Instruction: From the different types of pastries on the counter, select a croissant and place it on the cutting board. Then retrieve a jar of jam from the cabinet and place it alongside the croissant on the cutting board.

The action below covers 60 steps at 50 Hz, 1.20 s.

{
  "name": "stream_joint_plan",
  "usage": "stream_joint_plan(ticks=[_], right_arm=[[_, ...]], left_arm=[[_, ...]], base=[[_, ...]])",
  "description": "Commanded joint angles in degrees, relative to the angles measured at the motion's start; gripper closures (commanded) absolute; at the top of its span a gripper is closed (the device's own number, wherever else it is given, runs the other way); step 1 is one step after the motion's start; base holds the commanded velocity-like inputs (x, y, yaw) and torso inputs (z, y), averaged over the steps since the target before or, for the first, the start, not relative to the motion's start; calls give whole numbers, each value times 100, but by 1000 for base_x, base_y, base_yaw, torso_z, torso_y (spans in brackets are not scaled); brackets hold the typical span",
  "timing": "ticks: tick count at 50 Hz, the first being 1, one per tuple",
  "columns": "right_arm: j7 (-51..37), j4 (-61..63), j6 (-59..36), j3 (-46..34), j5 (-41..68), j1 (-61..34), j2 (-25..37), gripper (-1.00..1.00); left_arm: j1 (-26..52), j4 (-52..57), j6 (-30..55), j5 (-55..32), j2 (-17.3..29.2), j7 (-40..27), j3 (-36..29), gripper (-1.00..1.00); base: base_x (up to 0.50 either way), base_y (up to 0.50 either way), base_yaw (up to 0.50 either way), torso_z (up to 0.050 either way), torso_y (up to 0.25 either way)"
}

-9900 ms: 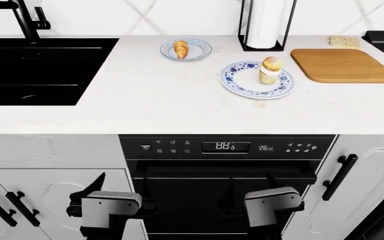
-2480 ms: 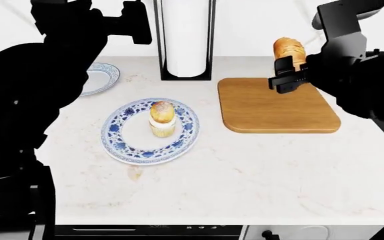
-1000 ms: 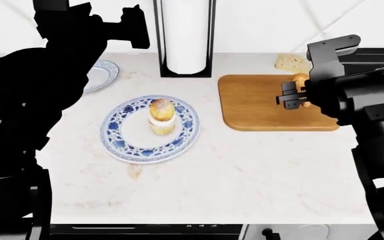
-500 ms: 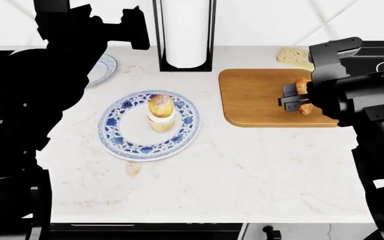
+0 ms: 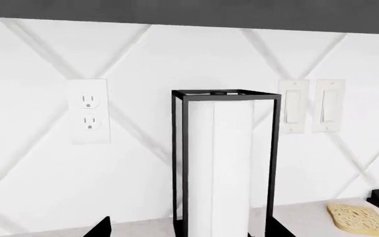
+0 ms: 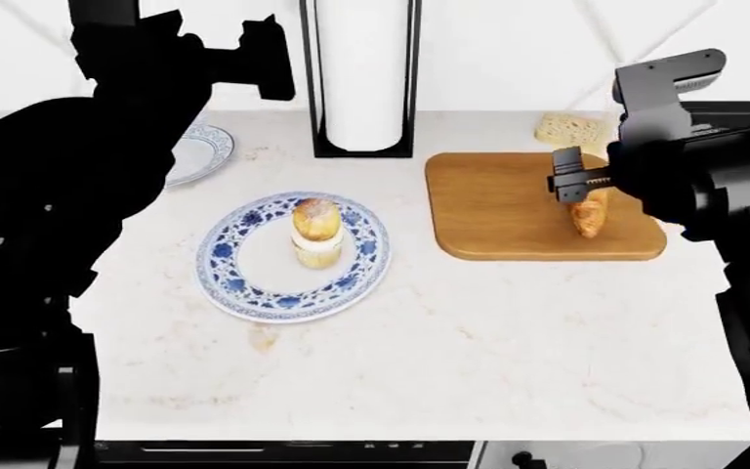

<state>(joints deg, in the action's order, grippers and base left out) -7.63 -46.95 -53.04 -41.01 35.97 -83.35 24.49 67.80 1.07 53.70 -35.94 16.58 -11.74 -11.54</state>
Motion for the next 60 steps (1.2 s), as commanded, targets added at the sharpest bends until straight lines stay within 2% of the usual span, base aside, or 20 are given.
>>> stream_joint_plan(ticks=[1, 8, 16, 25, 40, 44, 48, 56, 60], right_arm=[[-473, 1172, -468, 366, 333, 56, 379, -100], [-1115, 2734, -931, 996, 898, 164, 774, -100], [-2313, 4824, -1515, 1955, 1710, 404, 999, -100], [-3004, 6011, -1636, 2385, 1973, 259, 1017, -100], [-3275, 6713, -1698, 2530, 2050, -499, 1018, -100], [-3311, 6808, -1639, 2424, 1917, -649, 998, -100], [-3293, 6813, -1464, 2348, 1745, -742, 968, -100], [-3032, 6599, -1022, 2253, 1497, -890, 871, -100], [-2829, 6350, -703, 2238, 1356, -977, 781, -100]], left_arm=[[24, 67, 79, -74, 27, -15, 3, -100], [16, 114, 123, -141, 50, -29, 46, -100], [-49, 76, 118, -199, 77, -46, 132, -100], [-127, 342, 233, -378, 161, -129, 319, -100], [-179, 517, 139, -362, 180, -273, 382, -100], [-159, 568, 181, -382, 199, -295, 374, -100], [-137, 570, 244, -421, 212, -318, 391, -100], [-64, 578, 348, -410, 307, -329, 324, -100], [-45, 910, 578, -595, 366, -490, 504, -100]], base=[[0, 0, 0, -14, 250], [0, 0, 0, -14, 250], [0, 0, 0, -14, 250], [0, 0, 0, -2, 28], [0, 0, 0, 0, 0], [0, 0, 0, -7, 250], [0, 0, 0, -9, 246], [0, 0, 0, 0, 0], [0, 0, 0, 0, 0]])
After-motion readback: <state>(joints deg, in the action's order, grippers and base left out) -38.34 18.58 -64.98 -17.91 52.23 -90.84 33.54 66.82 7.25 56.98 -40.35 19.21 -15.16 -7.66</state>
